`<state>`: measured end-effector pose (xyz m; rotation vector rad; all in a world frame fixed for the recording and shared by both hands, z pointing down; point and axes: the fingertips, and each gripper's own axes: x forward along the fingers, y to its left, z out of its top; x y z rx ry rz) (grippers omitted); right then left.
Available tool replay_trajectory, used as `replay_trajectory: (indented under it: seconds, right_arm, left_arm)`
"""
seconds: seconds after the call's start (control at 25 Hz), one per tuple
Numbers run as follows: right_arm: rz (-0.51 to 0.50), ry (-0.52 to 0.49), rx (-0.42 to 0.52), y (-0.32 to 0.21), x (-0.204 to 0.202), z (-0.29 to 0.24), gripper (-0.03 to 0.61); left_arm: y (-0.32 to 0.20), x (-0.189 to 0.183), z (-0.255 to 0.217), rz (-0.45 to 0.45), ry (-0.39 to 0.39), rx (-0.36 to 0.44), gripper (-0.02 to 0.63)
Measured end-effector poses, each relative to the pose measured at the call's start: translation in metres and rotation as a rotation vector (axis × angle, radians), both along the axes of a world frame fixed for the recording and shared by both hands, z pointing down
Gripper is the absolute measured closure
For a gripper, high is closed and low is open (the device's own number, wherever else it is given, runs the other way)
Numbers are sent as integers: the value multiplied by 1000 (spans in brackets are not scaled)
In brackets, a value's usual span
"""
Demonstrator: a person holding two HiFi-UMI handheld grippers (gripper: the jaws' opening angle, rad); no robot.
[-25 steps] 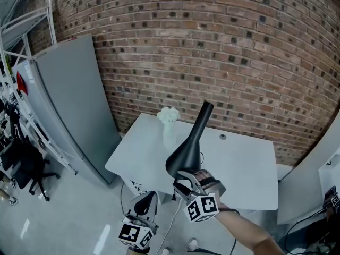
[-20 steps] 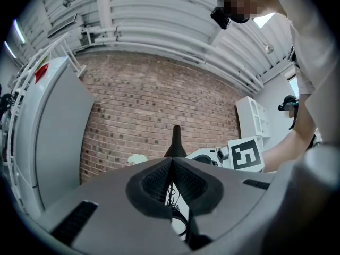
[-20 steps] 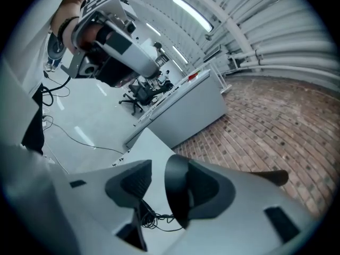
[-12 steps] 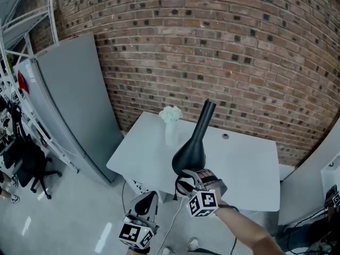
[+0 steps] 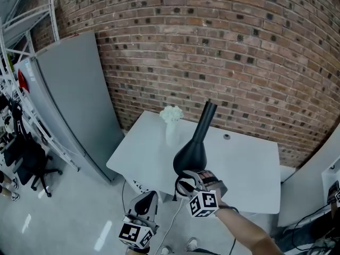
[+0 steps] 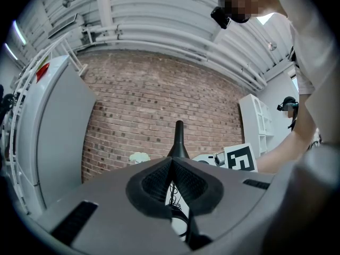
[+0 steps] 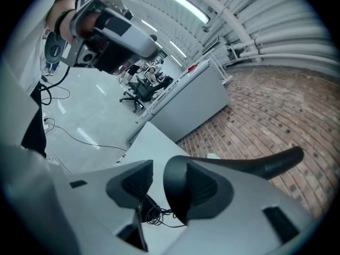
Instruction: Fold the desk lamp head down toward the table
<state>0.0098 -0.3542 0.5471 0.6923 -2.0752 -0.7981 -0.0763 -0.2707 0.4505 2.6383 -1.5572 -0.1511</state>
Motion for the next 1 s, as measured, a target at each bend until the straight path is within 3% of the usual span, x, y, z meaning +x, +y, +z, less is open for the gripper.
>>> replay_trajectory:
  seconds: [0.48,1.0]
  right_arm:
    - [76,-156,-22,-3,4,-14,370]
    - [189,-477,-106,2,21,-51,370]
  left_arm:
    - [-2,6,2,-10,0,-4,607]
    - [-1,6,7,-9,-12,-9,606]
